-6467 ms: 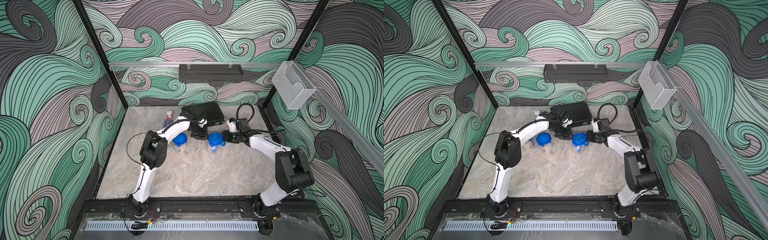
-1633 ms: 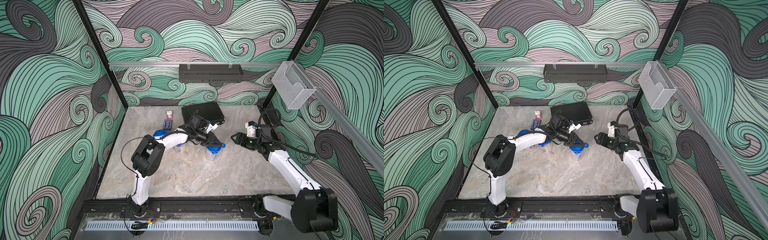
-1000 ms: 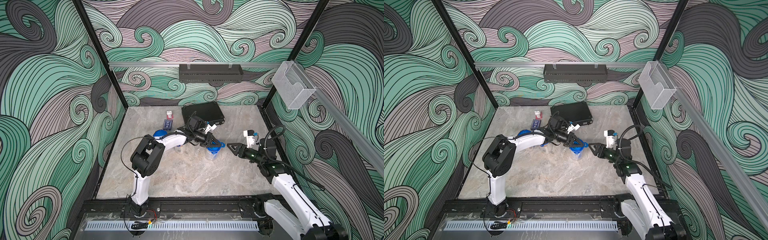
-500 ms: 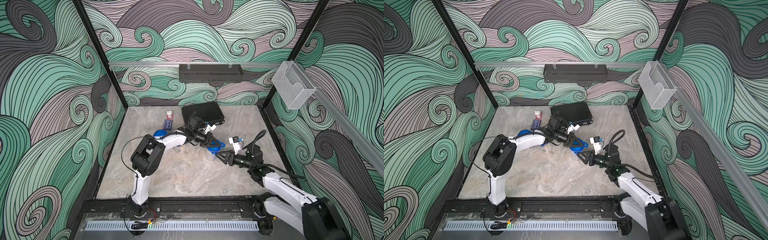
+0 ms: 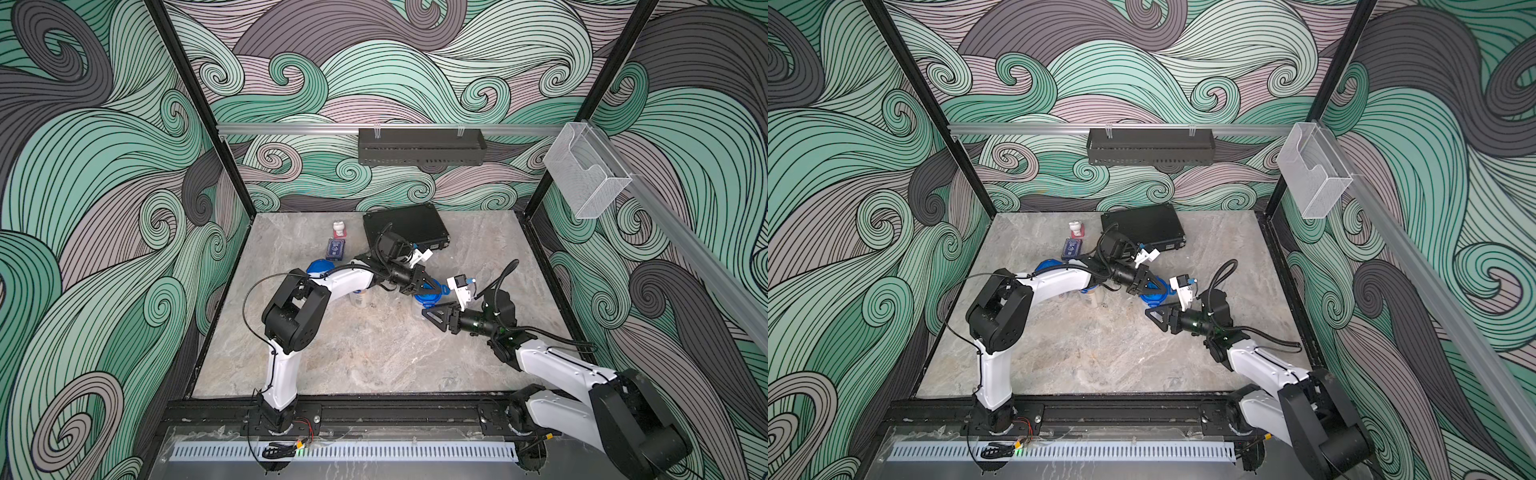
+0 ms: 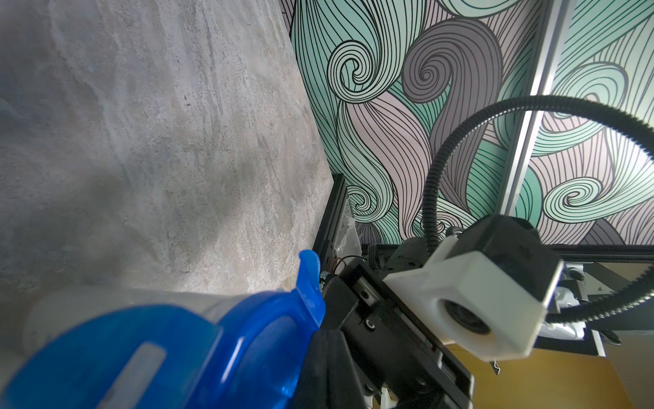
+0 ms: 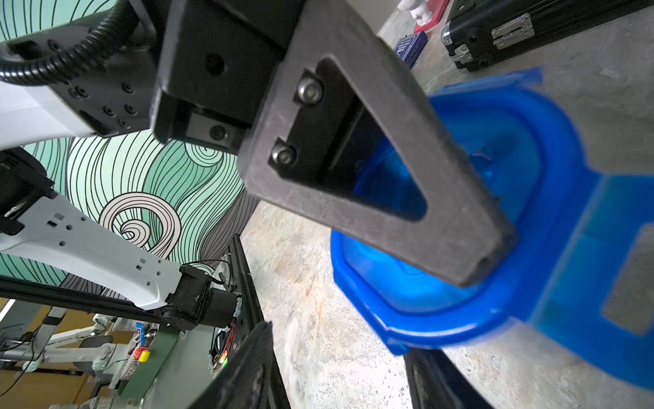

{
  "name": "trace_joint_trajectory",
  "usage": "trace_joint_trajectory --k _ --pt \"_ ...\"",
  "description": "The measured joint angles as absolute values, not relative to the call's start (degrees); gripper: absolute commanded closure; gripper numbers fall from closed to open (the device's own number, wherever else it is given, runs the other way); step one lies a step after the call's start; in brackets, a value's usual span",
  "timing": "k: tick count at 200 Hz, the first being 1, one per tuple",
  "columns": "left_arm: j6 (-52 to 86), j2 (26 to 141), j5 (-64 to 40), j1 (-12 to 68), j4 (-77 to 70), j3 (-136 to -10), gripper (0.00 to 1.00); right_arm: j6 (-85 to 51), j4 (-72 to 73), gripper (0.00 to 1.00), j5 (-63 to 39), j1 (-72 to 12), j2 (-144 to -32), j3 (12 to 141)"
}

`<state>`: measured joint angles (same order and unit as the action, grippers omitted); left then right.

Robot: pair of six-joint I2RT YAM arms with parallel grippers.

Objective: Take out toiletry kits
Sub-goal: Unfasten the latch on the container.

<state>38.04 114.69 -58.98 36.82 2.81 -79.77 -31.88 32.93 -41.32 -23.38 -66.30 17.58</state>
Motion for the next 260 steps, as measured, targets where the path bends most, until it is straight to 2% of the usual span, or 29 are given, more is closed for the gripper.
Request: trace_joint_trajectory --k 76,260 --pt "38.09 114.87 -59.13 36.82 2.68 -79.77 0.95 -31.48 40.05 0.38 -39.46 -25.26 -67.64 15.07" --pt "39.05 114.5 -57.12 37.3 -2.37 -76.86 0.99 -33.69 46.06 0.39 -40.99 -26.79 -69.47 13.72"
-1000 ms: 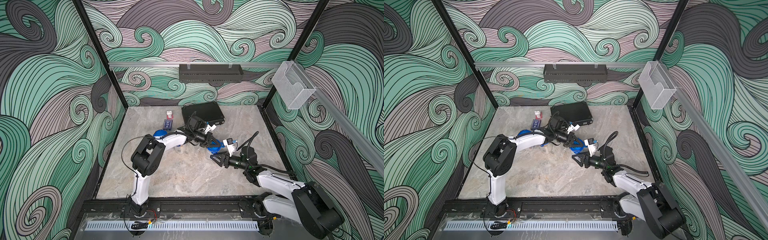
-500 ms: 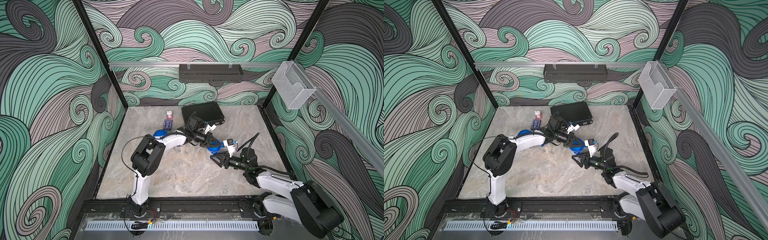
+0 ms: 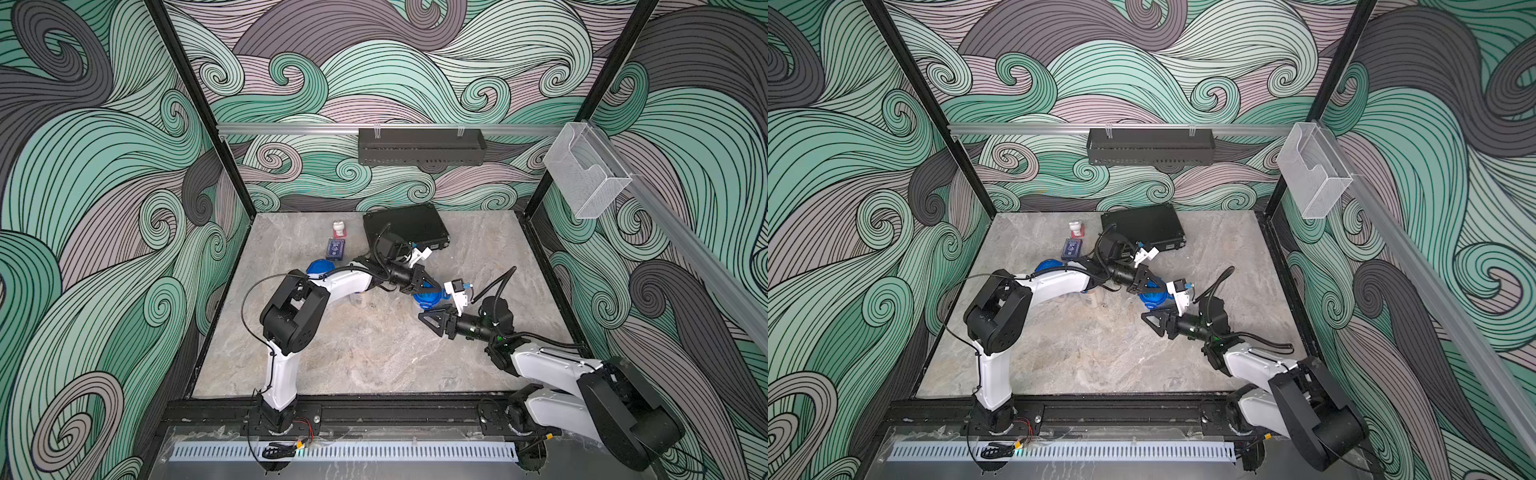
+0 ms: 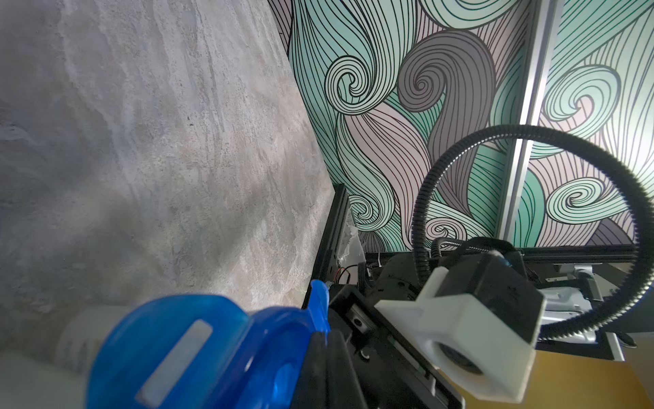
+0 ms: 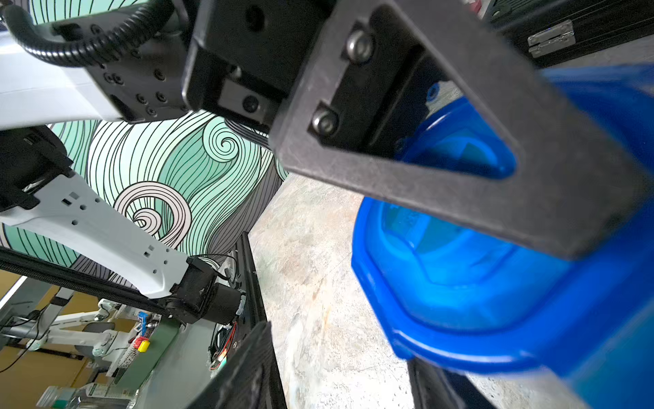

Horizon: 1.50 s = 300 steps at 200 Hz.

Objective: Take out toiletry kits
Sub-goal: Unfasten the latch on the container.

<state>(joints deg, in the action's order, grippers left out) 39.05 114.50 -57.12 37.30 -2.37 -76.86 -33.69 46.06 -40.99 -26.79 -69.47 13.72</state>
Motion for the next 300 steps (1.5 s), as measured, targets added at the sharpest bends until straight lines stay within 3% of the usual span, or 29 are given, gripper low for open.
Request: trace_joint_trajectory --k 86,106,141,163,194,237,264,300 --pt "40.34 114.17 -55.05 37.87 -5.85 -75.55 0.99 -34.17 46.83 0.39 -41.32 -27.22 -69.95 13.65" --pt "40.4 114.24 -54.37 38.06 -6.48 -75.48 1.0 -35.99 48.49 0.43 -42.7 -27.46 -71.05 13.65" --pt "40.51 114.28 -53.84 38.09 -7.18 -75.42 1.0 -45.54 63.79 0.43 -54.85 -30.55 -74.83 16.91" --pt "40.53 114.28 -53.43 38.26 -7.42 -75.4 0.99 -45.45 65.87 0.38 -58.48 -31.97 -72.38 19.7" --pt "40.45 114.15 -53.06 38.35 -7.42 -75.35 0.99 -35.73 49.54 0.25 -56.93 -32.99 -61.17 20.34" --pt "39.35 112.38 -51.83 38.57 -5.17 -76.14 0.83 -25.93 32.01 0.19 -48.38 -33.26 -46.89 20.8" --pt "37.63 110.89 -49.5 38.92 -1.56 -77.28 0.7 -23.38 24.88 0.18 -44.01 -33.26 -44.51 21.1" --pt "34.76 110.37 -46.54 39.03 7.09 -82.04 0.6 -22.46 17.93 0.19 -40.56 -33.19 -43.11 21.52"
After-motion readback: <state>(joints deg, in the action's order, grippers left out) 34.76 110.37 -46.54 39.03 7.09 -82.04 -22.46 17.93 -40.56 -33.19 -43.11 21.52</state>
